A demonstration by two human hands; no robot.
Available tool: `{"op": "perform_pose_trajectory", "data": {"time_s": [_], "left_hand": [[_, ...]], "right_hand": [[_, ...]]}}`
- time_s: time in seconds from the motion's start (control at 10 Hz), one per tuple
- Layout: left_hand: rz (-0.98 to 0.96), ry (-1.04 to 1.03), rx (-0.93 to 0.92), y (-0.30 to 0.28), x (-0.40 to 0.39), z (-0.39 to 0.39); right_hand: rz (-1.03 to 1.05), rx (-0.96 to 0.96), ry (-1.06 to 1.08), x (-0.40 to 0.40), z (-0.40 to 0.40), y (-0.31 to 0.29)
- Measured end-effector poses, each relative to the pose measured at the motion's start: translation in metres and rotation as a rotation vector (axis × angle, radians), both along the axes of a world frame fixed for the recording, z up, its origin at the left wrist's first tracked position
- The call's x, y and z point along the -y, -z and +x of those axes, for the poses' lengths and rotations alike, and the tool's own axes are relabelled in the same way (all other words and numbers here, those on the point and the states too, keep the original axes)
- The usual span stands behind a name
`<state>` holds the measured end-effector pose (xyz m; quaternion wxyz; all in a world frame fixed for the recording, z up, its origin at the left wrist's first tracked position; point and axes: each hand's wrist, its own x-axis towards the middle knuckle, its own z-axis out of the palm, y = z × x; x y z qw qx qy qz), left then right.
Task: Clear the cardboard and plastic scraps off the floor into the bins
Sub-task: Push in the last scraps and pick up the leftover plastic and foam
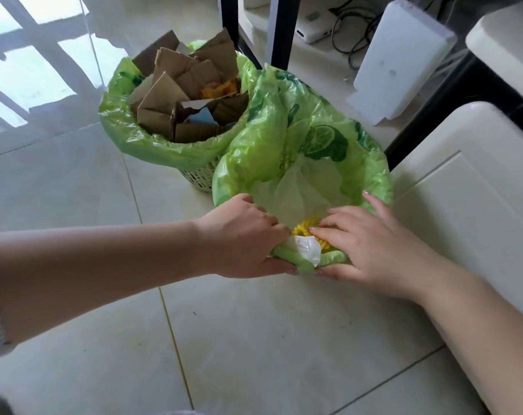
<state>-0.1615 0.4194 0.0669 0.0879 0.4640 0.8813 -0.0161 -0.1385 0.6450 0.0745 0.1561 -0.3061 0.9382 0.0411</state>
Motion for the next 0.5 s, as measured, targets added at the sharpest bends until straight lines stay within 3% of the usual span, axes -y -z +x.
{"op": "perform_pose_trajectory", "data": {"time_s": [0.1, 0.2, 0.3, 0.4, 0.5], "left_hand": [[0.049, -0.138, 0.066, -0.007, -0.004, -0.006], [0.396, -0.294, 0.221, -0.018, -0.007, -0.011], [0.624, -0.191, 0.155, -0.023, -0.008, -0.016], [0.446, -0.151, 0.261, -0.017, -0.022, -0.018], [0.122, -0.259, 0.339, -0.013, -0.036, -0.021]], "right_hand": [[0.025, 0.100, 0.020, 0.000, -0.021, -0.007], [0.027, 0.134, 0.089, 0.001, -0.026, -0.019], [-0.065, 0.064, 0.149, 0.002, -0.016, -0.039], [-0.294, -0.149, 0.137, 0.010, -0.004, -0.044], [-0.132, -0.044, 0.224, 0.016, -0.012, -0.051]]}}
